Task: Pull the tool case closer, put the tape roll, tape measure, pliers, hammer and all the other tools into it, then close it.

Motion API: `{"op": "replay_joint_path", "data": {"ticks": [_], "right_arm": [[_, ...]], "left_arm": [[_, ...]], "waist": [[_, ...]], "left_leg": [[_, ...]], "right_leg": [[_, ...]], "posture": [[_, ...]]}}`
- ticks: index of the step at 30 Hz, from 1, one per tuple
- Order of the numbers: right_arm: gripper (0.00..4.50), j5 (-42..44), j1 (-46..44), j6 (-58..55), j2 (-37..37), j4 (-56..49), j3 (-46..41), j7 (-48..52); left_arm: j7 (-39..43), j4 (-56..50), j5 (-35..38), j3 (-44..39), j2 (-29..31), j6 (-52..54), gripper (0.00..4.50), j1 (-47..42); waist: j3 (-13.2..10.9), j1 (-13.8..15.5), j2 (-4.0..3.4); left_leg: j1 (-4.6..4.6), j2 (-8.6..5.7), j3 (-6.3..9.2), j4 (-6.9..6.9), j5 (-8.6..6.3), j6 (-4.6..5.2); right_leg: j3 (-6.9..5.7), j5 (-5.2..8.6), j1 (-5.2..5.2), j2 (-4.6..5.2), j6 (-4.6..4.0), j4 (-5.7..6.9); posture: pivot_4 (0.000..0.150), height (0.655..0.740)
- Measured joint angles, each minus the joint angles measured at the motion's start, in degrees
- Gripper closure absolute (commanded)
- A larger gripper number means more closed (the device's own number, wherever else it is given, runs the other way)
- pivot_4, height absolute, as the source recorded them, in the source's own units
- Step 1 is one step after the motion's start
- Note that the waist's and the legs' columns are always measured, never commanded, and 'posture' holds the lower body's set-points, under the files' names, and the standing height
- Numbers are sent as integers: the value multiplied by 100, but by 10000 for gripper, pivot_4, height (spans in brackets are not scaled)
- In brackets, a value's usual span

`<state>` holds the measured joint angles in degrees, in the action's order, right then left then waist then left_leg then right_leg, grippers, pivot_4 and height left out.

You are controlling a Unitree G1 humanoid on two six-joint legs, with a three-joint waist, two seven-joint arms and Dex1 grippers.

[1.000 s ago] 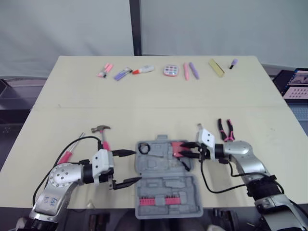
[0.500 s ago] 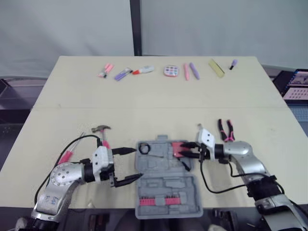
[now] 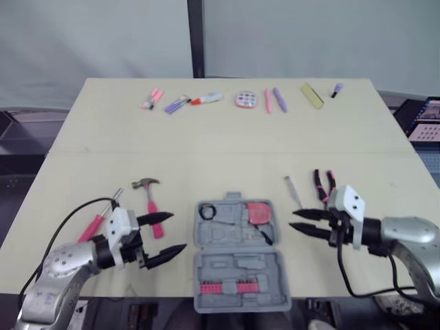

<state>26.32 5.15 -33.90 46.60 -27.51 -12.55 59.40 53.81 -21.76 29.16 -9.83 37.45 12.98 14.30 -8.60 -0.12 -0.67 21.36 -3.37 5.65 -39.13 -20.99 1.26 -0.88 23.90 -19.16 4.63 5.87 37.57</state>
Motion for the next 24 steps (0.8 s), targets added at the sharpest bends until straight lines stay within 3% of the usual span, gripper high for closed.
{"op": "replay_joint_path", "data": {"ticks": [1, 4, 8, 14, 24], "right_arm": [[29141, 160, 342, -210, 6, -272, -177, -60], [20849, 362, 1075, -502, 6, -683, -496, -189], [1251, 406, 1864, -552, -16, -856, -761, -286], [484, 441, 2591, -389, -144, -1060, -1019, -295], [484, 183, 2514, -117, -101, -827, -823, -395]], "left_arm": [[-7, -39, 0, -65, -9, -3, 0, 218], [-8, -47, -19, -148, -52, -70, 0, 710], [10, -47, -101, -158, -149, -329, 0, 1252], [-65, -56, -228, -280, -340, -715, 0, 1624], [-125, 10, -364, -260, -355, -880, 0, 1419]], "waist": [[-1, 21, 0], [-3, 49, -2], [-3, 126, -3], [-4, 150, -2], [-4, 147, -3]], "left_leg": [[-4, 1, 3, 0, 0, 0], [-19, 5, 7, 2, 0, 1], [-20, 4, 6, 2, -2, 3], [-20, 4, 5, 2, -2, 4], [-21, 5, 4, 3, -2, 4]], "right_leg": [[0, 0, 16, 0, 0, -17], [-2, 0, 63, -5, -1, -81], [-1, 0, 74, -6, 0, -108], [-1, 0, 78, -7, 0, -114], [-2, 0, 78, -9, 0, -112]], "posture": [[1500, 7134], [1500, 7134], [1500, 7134], [1500, 7134], [1500, 7134]]}}
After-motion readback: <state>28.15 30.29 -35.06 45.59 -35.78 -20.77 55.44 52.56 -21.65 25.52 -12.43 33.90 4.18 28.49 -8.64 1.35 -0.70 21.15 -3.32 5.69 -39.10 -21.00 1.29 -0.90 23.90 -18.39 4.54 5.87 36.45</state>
